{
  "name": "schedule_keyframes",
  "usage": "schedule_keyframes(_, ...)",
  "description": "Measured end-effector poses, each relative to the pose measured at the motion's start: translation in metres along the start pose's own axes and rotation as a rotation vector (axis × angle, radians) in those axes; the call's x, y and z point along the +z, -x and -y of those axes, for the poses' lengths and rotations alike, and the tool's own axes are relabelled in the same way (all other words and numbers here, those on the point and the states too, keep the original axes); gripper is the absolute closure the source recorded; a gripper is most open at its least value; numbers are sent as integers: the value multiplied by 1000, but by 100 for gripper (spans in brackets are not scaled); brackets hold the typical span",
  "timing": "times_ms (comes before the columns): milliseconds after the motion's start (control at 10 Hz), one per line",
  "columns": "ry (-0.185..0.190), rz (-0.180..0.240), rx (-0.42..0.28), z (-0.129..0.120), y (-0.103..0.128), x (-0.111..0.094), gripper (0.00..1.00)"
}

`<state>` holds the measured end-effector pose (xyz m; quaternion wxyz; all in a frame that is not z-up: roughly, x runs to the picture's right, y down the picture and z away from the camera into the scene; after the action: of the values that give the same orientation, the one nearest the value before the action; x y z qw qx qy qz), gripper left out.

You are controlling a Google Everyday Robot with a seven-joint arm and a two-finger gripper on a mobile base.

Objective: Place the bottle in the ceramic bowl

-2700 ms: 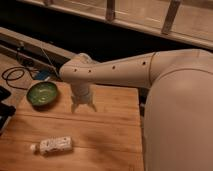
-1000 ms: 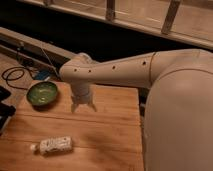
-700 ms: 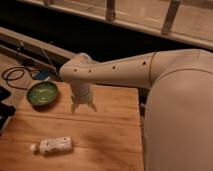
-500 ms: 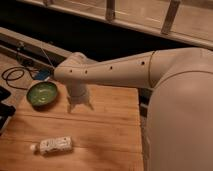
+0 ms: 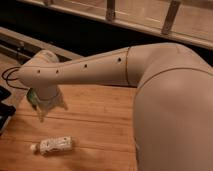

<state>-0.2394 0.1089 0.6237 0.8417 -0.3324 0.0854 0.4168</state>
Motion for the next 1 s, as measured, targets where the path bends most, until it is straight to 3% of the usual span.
schedule_keyframes(200, -4, -5, -228, -25, -6, 2, 35)
schedule_keyframes(400, -4, -5, -292, -32, -7, 2, 35)
schedule_keyframes(700, 14, -13, -260, -28, -7, 6, 35)
schedule_keyframes(1000, 83, -62, -308, -36, -6, 50, 35)
